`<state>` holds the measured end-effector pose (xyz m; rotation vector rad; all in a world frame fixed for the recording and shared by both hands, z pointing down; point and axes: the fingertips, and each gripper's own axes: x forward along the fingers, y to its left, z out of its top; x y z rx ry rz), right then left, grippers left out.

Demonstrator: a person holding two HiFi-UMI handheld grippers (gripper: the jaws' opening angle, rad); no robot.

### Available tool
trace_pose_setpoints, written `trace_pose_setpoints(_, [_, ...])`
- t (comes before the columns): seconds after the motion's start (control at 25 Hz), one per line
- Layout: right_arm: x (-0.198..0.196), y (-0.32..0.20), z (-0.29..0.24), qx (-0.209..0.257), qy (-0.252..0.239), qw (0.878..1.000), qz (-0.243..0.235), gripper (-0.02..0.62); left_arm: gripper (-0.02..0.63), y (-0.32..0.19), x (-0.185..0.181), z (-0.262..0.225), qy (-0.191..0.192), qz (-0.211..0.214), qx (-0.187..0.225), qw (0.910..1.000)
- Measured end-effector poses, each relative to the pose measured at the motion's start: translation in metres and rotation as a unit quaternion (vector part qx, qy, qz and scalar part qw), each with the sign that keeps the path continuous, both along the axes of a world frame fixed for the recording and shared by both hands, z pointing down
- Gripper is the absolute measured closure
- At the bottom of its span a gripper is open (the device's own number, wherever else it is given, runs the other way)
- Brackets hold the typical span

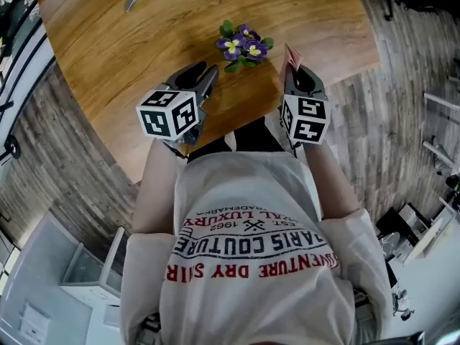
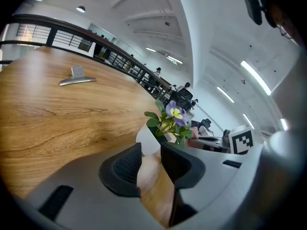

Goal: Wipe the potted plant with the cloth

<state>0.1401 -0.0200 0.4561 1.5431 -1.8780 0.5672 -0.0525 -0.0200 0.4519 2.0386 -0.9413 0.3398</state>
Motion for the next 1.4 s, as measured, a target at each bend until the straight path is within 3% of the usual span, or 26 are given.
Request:
trace_pose_setpoints(0.16, [0.001, -0.023, -0.002, 0.004, 0.001, 0.999, -0.038, 0.551, 0.48, -0.018, 0.004, 0.007, -0.002, -0.041, -0.025, 0.9988])
trace_pose_setpoints(0.44, [-0.004, -0.049, 0.0, 0.005, -0.013, 0.996, -0.083, 0.551, 0.476, -0.029, 0.022, 0.011, 0.005, -0.062, -0.045, 0.997])
trace_pose_setpoints(0.72, [-0.007, -0.065, 0.005, -0.002, -0.02, 0.993, -0.117, 0.551, 0.477, -0.035, 0.031, 0.022, 0.001, -0.071, -0.07, 0.995])
trace_pose_setpoints(0.92, [-0.011, -0.073, 0.008, -0.006, -0.024, 0.991, -0.132, 0.551, 0.539, -0.035, 0.036, 0.019, 0.008, -0.067, -0.074, 0.995])
trace_pose_setpoints(1.2, [-0.015, -0.078, 0.008, -0.005, -0.03, 0.989, -0.147, 0.551, 0.571, -0.034, 0.034, 0.018, -0.026, -0.061, -0.061, 0.996])
trace_pose_setpoints(1.4, [-0.027, -0.078, 0.0, -0.012, -0.105, 0.98, -0.171, 0.551, 0.571, -0.036, 0.029, -0.002, -0.013, -0.068, -0.045, 0.9966])
